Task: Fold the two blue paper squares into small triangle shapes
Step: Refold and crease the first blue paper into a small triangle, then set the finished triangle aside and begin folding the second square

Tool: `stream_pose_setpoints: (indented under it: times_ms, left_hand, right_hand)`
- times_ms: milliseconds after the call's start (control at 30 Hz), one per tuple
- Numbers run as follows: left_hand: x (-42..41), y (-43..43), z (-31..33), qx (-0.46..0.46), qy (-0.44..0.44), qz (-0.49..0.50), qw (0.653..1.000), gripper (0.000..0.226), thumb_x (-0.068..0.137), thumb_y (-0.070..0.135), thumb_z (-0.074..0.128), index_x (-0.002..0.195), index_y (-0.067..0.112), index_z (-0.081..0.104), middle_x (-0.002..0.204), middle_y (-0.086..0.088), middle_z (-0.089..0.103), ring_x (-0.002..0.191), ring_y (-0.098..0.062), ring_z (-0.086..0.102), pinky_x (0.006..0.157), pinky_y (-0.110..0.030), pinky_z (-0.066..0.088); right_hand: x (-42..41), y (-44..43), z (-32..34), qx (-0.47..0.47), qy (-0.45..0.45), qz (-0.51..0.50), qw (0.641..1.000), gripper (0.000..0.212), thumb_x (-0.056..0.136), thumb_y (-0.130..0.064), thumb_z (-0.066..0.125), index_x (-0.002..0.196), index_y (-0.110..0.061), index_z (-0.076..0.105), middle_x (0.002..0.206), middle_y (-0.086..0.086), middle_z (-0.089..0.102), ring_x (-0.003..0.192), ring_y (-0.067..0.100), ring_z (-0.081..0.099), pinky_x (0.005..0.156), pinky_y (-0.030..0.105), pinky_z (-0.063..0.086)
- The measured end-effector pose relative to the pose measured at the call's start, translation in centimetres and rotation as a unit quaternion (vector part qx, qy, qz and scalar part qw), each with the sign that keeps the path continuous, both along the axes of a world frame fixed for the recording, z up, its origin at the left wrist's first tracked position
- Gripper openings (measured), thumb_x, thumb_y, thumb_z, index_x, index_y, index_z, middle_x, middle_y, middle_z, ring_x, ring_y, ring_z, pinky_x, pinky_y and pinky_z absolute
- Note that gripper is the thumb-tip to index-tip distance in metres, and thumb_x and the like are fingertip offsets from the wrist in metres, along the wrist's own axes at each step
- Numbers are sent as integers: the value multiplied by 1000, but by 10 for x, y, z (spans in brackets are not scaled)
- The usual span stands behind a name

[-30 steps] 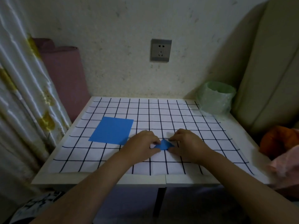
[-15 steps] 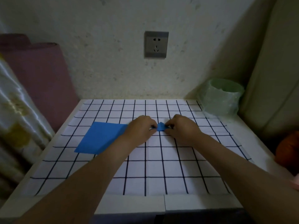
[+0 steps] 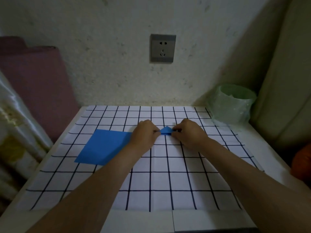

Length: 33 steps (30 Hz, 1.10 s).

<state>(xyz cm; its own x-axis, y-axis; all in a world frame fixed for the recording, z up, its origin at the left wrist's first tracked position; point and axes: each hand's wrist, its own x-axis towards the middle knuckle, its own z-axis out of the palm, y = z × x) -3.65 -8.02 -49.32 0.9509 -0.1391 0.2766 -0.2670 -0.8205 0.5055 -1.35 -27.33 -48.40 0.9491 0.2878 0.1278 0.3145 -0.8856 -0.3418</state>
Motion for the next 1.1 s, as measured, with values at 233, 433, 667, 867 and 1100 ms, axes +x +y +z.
stream_pose_setpoints:
  times_ms: [233, 433, 667, 867, 1100]
  left_hand:
    - [10, -7, -5, -105, 55, 78, 990, 7, 87, 24, 72, 94, 24, 73, 81, 17, 62, 68, 0, 54, 58, -10, 39]
    - [11, -1, -4, -170, 15, 91, 981, 15, 85, 9, 69, 82, 24, 72, 72, 15, 66, 65, 4, 58, 58, 0, 41]
    - [14, 3, -11, -147, -30, 92, 984, 17, 89, 6, 67, 103, 12, 76, 95, -1, 74, 81, -8, 63, 76, -15, 48]
    - [16, 4, -13, -123, -38, 73, 989, 16, 89, 5, 67, 97, 14, 76, 89, 0, 73, 79, -11, 64, 76, -26, 55]
    - [17, 6, -17, -124, -21, 66, 990, 28, 87, 5, 69, 113, 14, 71, 98, 1, 72, 82, -7, 62, 77, -15, 49]
  right_hand:
    - [8, 4, 2, 105, 61, -49, 991, 37, 95, -30, 60, 129, -16, 61, 116, 2, 66, 91, 9, 54, 78, 20, 41]
    - [18, 2, 3, 192, 57, -71, 977, 15, 90, -11, 66, 102, -14, 76, 88, -5, 71, 68, 1, 57, 61, 8, 41]
    - [21, 13, -9, 180, 12, -69, 981, 20, 92, -13, 64, 108, -18, 75, 97, -7, 69, 77, 0, 53, 65, 5, 34]
    - [19, 11, -8, 155, 10, -41, 987, 24, 89, -12, 68, 111, -22, 74, 92, -11, 67, 70, -6, 51, 61, 2, 31]
    - [15, 12, -6, 126, 2, -25, 992, 32, 87, -7, 67, 116, -19, 71, 107, -2, 71, 83, 4, 53, 78, 19, 40]
